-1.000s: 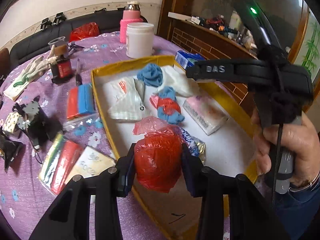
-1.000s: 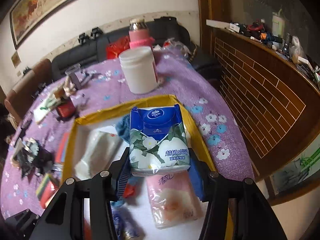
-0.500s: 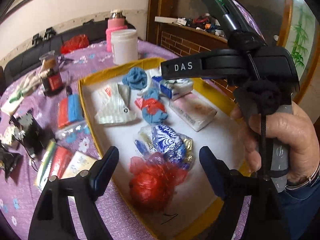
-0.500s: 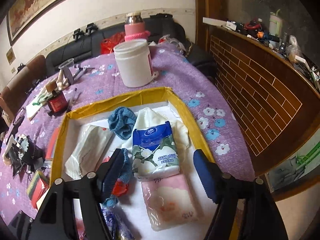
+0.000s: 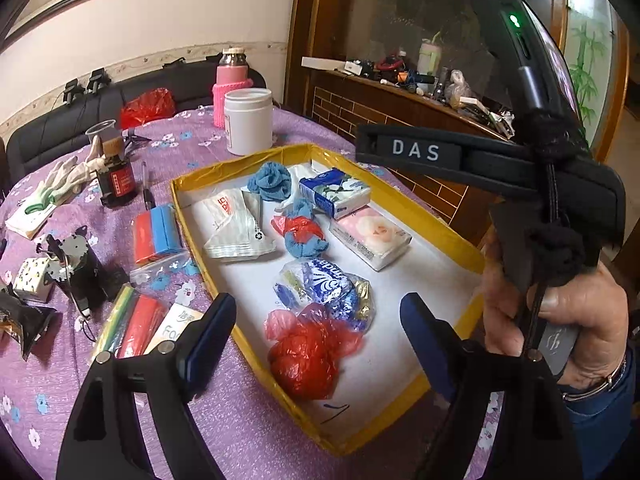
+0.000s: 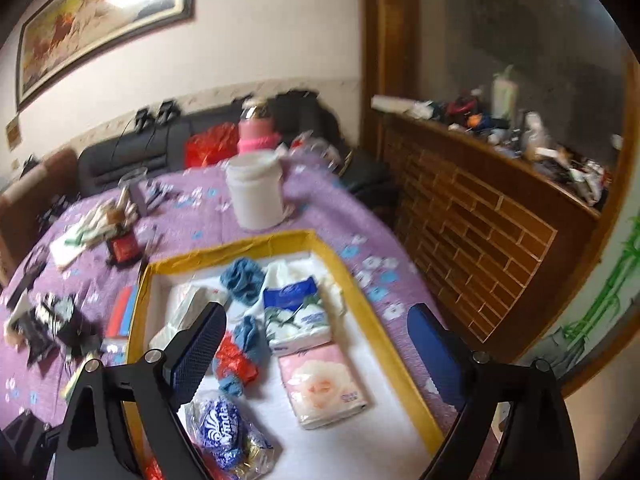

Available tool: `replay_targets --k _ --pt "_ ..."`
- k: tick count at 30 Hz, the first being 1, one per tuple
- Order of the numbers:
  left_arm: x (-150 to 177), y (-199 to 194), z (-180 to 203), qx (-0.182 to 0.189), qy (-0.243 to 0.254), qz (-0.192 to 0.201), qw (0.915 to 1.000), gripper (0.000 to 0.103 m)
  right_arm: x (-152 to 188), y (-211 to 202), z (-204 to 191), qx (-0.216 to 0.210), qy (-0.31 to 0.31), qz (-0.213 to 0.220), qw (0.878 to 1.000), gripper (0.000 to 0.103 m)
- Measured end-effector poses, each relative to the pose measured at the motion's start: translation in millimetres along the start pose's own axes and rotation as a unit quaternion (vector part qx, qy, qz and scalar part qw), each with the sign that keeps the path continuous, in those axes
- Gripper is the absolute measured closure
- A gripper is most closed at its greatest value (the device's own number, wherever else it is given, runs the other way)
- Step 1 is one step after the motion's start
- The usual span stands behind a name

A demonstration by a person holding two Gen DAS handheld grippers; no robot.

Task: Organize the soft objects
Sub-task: 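Move both tools back from tray over the table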

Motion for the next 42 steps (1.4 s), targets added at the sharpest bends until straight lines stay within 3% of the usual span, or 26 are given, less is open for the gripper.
replay_targets --k 8,18,27,31,35,42 --pt "0.2 -33.5 -11.9 0.0 -0.006 0.035 0.9994 0.013 7.1 -18.0 -9.9 -0.01 0.009 0.001 1.0 0.009" --pt "22.2 -86.3 -71.0 -0.037 -0.048 0.052 0.9968 0.013 37.4 -34.3 -78.3 -0.128 -0.007 -0.039 0.991 0.009" --pt "79.2 -129.6 -170.1 -0.119 -0.115 0.051 0.9848 0.013 75.1 -47.4 -152.9 -0.203 -0.065 -0.069 0.975 0.009" --pt "105.0 -142.8 -226.2 -0.199 -0.153 0.041 0.9671 0.012 90.7 -50.1 -182.9 -0.236 -0.085 -0.091 0.964 0.009" --pt "110.5 -150.9 -250.2 -0.181 -0.206 0.059 0.9598 0.012 95.5 -42.4 -212.7 -0.258 -0.106 -0.121 0.952 0.009" --pt "112.8 -158.5 -250.7 -0.16 -0.217 0.079 0.9597 0.012 92.8 -4.6 -249.9 -0.237 -0.145 -0.171 0.945 0.009"
Point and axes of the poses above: each gripper's, at about its wrist camera, not at the fingertips, and y roughly the way its jaws point, z to its right, x to its underside, the point moved 8 cm from there along y, roughly the way its jaws point, and after that the axes turned 7 degrees about x, right-handed, at the moved point
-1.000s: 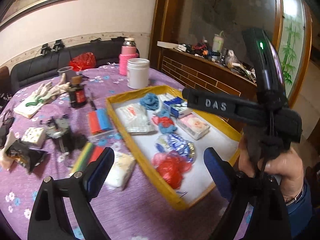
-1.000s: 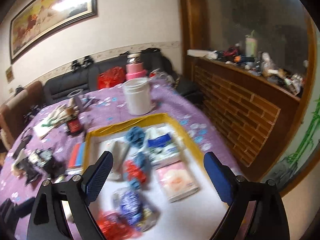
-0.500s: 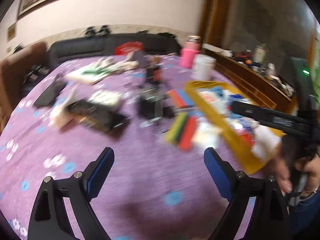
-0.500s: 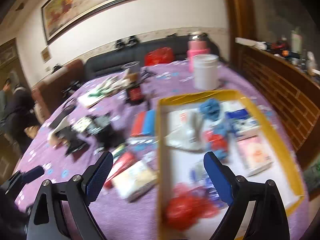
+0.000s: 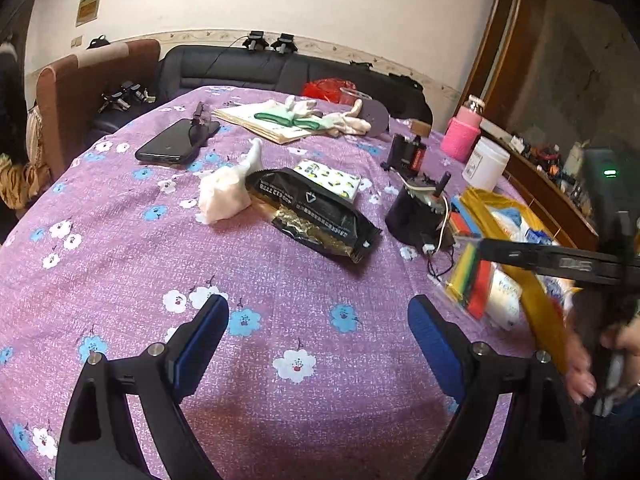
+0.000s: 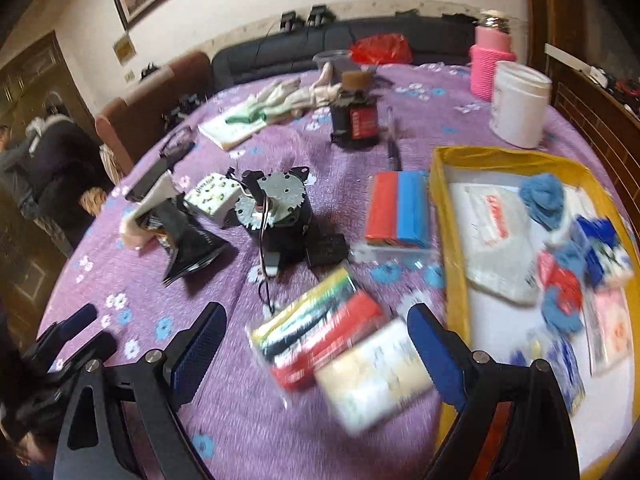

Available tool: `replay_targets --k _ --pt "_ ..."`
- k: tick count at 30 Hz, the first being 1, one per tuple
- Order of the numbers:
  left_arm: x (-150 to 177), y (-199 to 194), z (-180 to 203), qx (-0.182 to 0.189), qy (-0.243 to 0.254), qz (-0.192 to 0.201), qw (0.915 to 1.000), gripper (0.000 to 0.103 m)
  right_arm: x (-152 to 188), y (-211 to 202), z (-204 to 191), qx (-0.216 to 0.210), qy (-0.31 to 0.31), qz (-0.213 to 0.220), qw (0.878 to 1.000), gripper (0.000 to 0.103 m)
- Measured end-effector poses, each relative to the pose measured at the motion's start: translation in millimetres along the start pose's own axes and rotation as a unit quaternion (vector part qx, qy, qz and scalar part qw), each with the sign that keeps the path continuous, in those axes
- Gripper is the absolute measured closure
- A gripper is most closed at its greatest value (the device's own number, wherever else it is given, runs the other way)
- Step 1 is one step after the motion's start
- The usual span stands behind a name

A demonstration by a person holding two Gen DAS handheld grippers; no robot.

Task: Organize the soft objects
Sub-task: 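Move both tools back from tray over the table, then grasp red-and-blue sponge pack with right tool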

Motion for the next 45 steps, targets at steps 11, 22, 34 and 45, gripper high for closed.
replay_targets --k 11,22,34,45 --pt "-4.9 -4.8 -5.4 0.028 -0.031 0.017 0.999 0.012 13.5 9.2 -53.0 -0.196 -0.015 -0.065 0.978 0.009" --pt "-5.6 -5.2 -4.3 0.042 -0.034 0.02 0.9984 0.012 18.0 17.3 13.3 -0.009 -0.028 -0.057 0.998 0.01" --pt "-5.4 -6.0 -5.4 0.046 -0.038 0.021 0.998 0.012 -24.8 6.7 22.7 -0.047 0.041 -0.056 0.996 0.007" --pt "-5.3 -5.3 -3.9 0.055 -0.036 0.02 0.9977 0.012 -30.4 40.9 56.6 0.036 0.08 -0.095 0.992 0.026"
Point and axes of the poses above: each gripper's, at about its wrist camera, not at the fingertips, and y roughly the way its jaws point, z to its right, x to its underside, the point moved 8 cm from there along y, roughly the way its jaws point, and after that the axes turned 7 degrees about x, right-handed, at the moved point
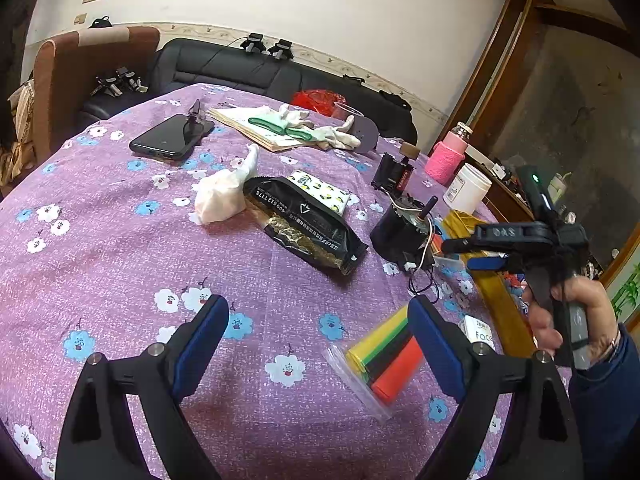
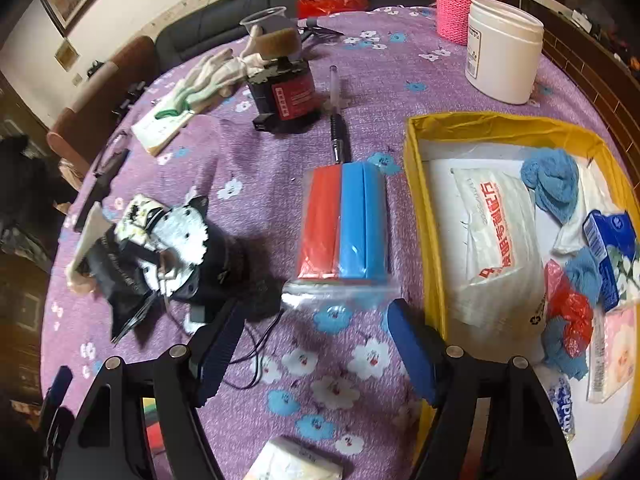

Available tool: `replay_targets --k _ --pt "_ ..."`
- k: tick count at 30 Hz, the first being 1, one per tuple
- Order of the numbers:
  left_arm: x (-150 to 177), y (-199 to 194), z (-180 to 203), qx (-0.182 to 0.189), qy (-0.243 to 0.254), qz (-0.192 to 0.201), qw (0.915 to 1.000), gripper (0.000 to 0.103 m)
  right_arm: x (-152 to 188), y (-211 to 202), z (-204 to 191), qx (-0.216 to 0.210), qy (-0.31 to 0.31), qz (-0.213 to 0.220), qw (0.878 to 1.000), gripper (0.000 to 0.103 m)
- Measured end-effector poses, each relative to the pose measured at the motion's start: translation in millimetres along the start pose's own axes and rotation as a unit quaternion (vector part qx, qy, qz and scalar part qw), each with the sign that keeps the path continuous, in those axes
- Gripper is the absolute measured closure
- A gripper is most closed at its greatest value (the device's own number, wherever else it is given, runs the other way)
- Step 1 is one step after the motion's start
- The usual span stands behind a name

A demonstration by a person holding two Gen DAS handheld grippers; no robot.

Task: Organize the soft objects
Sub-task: 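Grasp red-and-blue sponge pack with right tool, then lift sponge pack with right tool while left tool moves to white sock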

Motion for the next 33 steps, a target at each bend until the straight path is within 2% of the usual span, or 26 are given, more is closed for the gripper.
replay_targets --k 3,7,9,10,11,12,13,17,20,22,26,28,30,33 --pt "-0.2 -0.1 -0.2 0.001 -0.001 0.0 1.0 0.012 -18.2 8.4 -1.2 0.026 0.007 -0.002 1.0 0.026" --pt "-0.3 -0.3 -0.4 0.001 -0.001 0.001 1.0 0.012 -42.8 38.6 -5.6 0.052 0.007 -0.041 0.998 0.027" --pt "-0.5 -0.4 -0.2 0.002 -0.001 0.002 1.0 0.012 -48.8 47.3 -10.8 0.081 -0.018 -0.048 0.995 0.027" --pt "-0.5 -0.2 -0.1 0.002 -0.001 0.002 1.0 0.012 -52.6 49.1 -12.0 0.082 -0.018 -0.045 0.995 0.028" --pt "-0.4 0.1 -0.1 0.002 0.0 0.001 1.0 0.012 -53.9 49.8 -11.8 0.088 -0.019 -0.046 0.995 0.038" --pt "-0.1 -0.1 0.3 0.002 0.0 0.001 1.0 0.012 -54.2 50.7 -13.5 0.08 -0.021 -0.048 0.995 0.044" --pt "0.0 -0.3 0.2 0.002 0.0 0.001 1.0 0.012 -52.8 49.8 -15.0 0.066 -0.017 -0.051 0.996 0.054" --pt "-0.2 -0.7 -0.3 0.001 -0.001 0.002 1.0 0.012 -45.3 18.6 -11.2 0.057 -0.002 -0.009 0.998 0.055" --pt "0.2 -0.6 -0.2 -0.002 0.001 0.001 1.0 0.012 -28.7 -16.3 -12.4 0.032 -0.001 0.029 0.999 0.055" --pt "0.1 -0.3 -0.6 -0.004 0.001 0.0 1.0 0.012 -9.7 -41.5 -22.4 -0.01 -0.017 0.053 0.998 0.055" --pt "0.5 0.8 -1.7 -0.008 -0.002 -0.002 1.0 0.012 49.5 -68.4 -59.8 -0.082 -0.082 0.059 0.992 0.055" --pt "0.3 0.1 -1.5 -0.008 -0.001 -0.001 1.0 0.012 86.8 -71.0 -78.8 -0.113 -0.121 0.043 0.985 0.055" --pt "0.7 -0.4 -2.1 -0.011 -0.001 -0.001 0.9999 0.012 120.5 -66.2 -94.2 -0.122 -0.152 0.025 0.98 0.055" --pt "1.3 1.4 -2.7 -0.018 -0.002 -0.005 0.9998 0.012 145.5 -55.7 -105.5 -0.107 -0.184 0.016 0.977 0.055"
Point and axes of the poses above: each gripper's, at about its wrist camera, not at the fingertips, and y roughly the way its jaws point, z to its right, x to its underside, the point moved 8 cm from there along y, roughly the way its jaws point, and after that the axes turned 7 degrees about x, right-handed, at the moved point
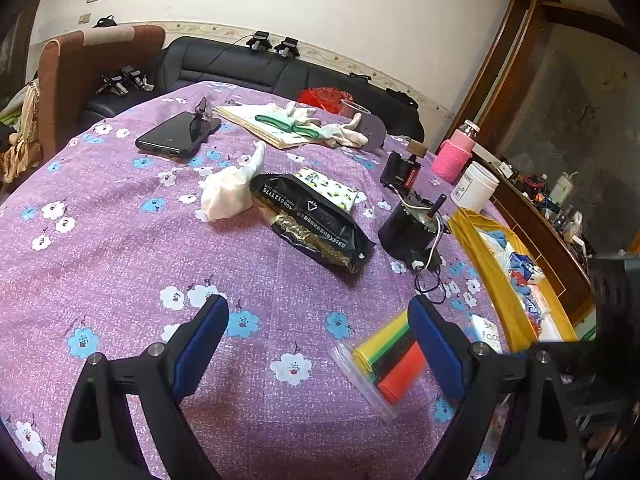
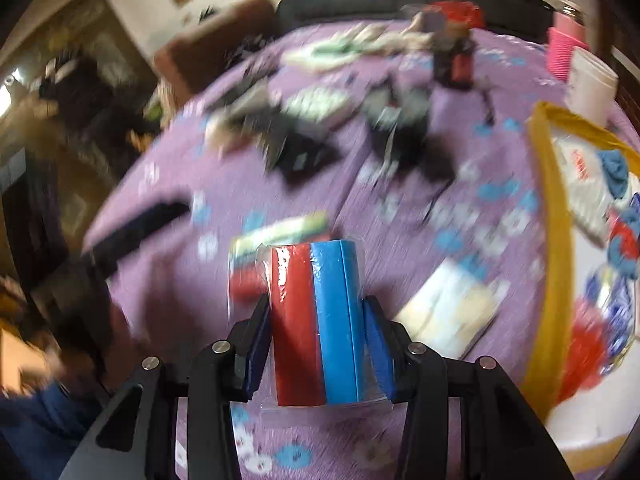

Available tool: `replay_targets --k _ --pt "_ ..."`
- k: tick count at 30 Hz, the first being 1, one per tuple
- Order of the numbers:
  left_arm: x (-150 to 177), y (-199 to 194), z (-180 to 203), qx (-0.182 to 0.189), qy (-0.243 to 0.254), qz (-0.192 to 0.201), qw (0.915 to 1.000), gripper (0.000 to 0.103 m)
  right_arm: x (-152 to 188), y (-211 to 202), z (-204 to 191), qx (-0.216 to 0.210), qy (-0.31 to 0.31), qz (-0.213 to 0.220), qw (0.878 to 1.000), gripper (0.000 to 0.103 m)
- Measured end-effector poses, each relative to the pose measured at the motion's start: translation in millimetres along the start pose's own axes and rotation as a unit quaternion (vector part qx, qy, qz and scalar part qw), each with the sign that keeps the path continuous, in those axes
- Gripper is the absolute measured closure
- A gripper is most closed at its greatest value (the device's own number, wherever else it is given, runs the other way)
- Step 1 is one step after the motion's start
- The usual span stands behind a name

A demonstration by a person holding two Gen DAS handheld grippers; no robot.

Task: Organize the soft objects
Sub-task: 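Lift sponge pack with right tool while left tool moves to white sock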

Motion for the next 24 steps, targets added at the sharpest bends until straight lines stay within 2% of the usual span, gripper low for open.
replay_targets --k 3,9,15,24 --pt "0.6 0.9 -0.3 -0.011 0.004 -0.002 0.9999 0.012 -1.6 13.9 -9.3 0.003 -0.009 -0.002 1.0 0.055" --pt "1.5 0.3 -4.9 -0.029 0.0 -0.002 0.9996 0.012 -33.7 30.3 -0.5 0.043 -0.027 0.037 0.998 0.055" --pt "3.4 4.0 -4.7 -0.047 0.006 -0.013 0.9988 0.012 -33.6 38.6 -2.2 0.06 -0.064 0.079 0.993 0.055" --pt "4.5 5.7 -3.5 -0.073 0.015 -0.017 0.9971 0.012 -32.8 34.9 5.0 0.025 -0.035 0.081 0.996 0.055"
Point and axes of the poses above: each gripper's, at about its wrist camera, not at the fingertips, and y roughly the way its jaws point, z to its right, x to its underside, the point moved 8 cm from there along y, roughly the way its jaws point, and after that the axes turned 7 degrees about x, right-handed, at the moved point
